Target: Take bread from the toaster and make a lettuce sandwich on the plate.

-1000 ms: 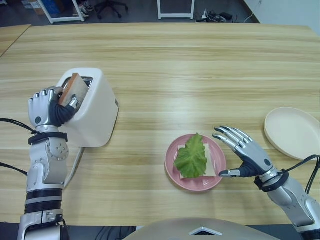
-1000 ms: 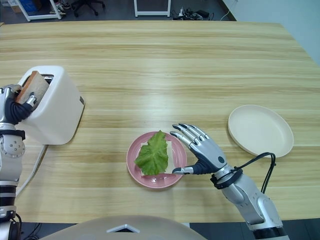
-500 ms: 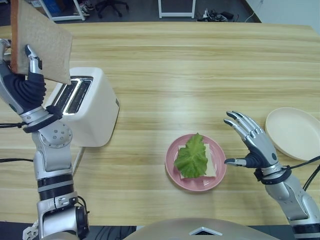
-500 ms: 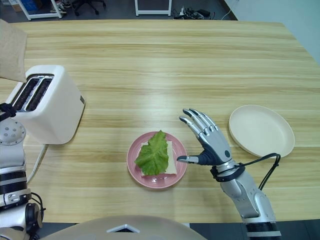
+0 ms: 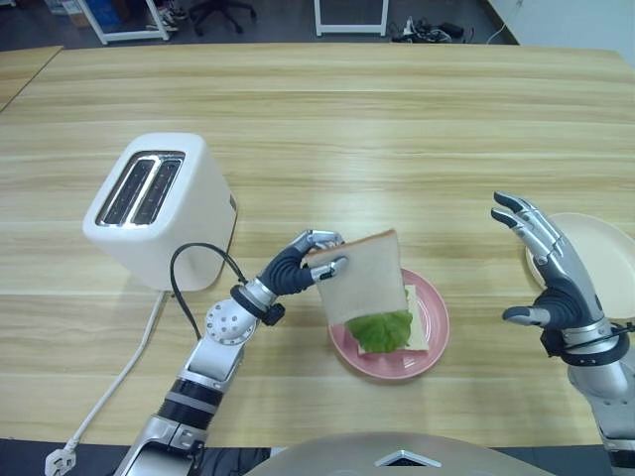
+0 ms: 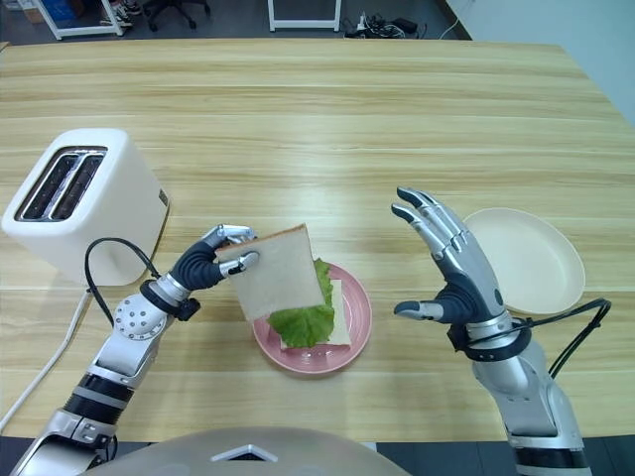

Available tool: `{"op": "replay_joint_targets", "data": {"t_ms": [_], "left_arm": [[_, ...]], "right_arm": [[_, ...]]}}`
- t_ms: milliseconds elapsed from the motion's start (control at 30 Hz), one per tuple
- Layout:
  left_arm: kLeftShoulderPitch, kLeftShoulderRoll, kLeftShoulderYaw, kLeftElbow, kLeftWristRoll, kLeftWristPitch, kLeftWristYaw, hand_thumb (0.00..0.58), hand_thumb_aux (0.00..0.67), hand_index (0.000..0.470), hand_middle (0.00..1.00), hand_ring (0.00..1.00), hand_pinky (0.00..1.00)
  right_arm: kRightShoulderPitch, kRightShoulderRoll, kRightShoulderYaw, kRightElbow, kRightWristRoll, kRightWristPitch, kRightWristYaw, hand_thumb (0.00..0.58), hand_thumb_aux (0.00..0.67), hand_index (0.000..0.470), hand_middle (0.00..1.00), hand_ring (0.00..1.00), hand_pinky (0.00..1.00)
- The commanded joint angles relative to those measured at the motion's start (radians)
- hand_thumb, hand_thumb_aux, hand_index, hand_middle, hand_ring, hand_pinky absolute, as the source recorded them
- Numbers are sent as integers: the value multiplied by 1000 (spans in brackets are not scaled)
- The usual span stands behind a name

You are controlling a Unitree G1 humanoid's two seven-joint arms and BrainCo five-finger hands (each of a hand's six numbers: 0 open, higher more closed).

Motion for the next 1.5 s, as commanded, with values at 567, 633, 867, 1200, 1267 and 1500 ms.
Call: {"op": "replay_joint_targets", "data": {"t_ms": [567, 633, 867, 1200, 1267, 1500], "left_arm": [[-123, -215, -52, 326, 153, 100, -74, 580, 670, 470, 1000, 1000, 1000], [-131, -217, -62, 363, 218, 89, -27, 580, 670, 470, 1000, 1000, 1000], [-152, -233, -102, 458, 365, 62, 69, 580, 670, 470, 1000, 1000, 1000], [-149, -236, -134, 507, 440, 43, 137, 580, 670, 470, 1000, 1000, 1000], [-147, -231, -135, 505, 440, 39, 139, 580, 670, 470, 1000, 1000, 1000], [-128, -200, -139, 452, 450, 23, 146, 580, 670, 470, 1000, 1000, 1000]], "right_arm": [[26, -19, 247, 6, -78, -14, 329, 0, 0, 0, 0, 0, 0], [36, -23, 222, -31, -73, -16, 330, 0, 0, 0, 0, 0, 0], [46, -43, 240, -70, -85, -22, 391, 0, 0, 0, 0, 0, 0], [-27, -14, 364, 259, -259, 49, 400, 0, 0, 0, 0, 0, 0], [-37, -10, 383, 295, -267, 53, 389, 0, 0, 0, 0, 0, 0], [-51, -11, 441, 375, -272, 48, 361, 0, 0, 0, 0, 0, 0]]}}
